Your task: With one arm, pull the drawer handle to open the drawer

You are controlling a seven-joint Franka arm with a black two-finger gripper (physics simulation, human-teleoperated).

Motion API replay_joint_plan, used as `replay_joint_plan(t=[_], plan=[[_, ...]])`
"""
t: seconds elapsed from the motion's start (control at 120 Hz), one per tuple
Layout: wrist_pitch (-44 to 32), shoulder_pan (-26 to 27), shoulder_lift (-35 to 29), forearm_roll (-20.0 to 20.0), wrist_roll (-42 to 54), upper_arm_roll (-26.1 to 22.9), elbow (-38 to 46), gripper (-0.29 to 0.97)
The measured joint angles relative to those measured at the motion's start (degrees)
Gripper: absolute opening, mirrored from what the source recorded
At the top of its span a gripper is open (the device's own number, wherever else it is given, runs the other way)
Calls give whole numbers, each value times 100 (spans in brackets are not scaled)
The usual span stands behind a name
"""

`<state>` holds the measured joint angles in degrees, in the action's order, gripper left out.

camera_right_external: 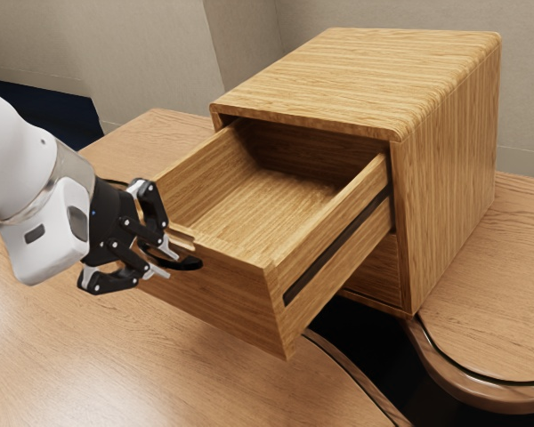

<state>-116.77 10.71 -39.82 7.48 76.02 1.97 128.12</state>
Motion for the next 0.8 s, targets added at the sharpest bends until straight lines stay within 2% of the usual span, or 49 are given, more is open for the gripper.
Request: replay_joint_plan(t=[0.208,0.325,0.408,0.517,0.567,0.642,0.8], plan=[[120,1,-8,-98,-63,-4,-132,19],[405,5,192,-284,-92,4,-818,26],[1005,-6,1070,-391,-110,66,-2228,32],[2128,-99,2717,-454,-130,279,-4374,45],[2645,-240,3325,-466,-137,296,-5082,50],[3228,-418,3725,-467,-150,300,-5489,55],[3932,-586,3806,-543,-251,295,-5630,62]])
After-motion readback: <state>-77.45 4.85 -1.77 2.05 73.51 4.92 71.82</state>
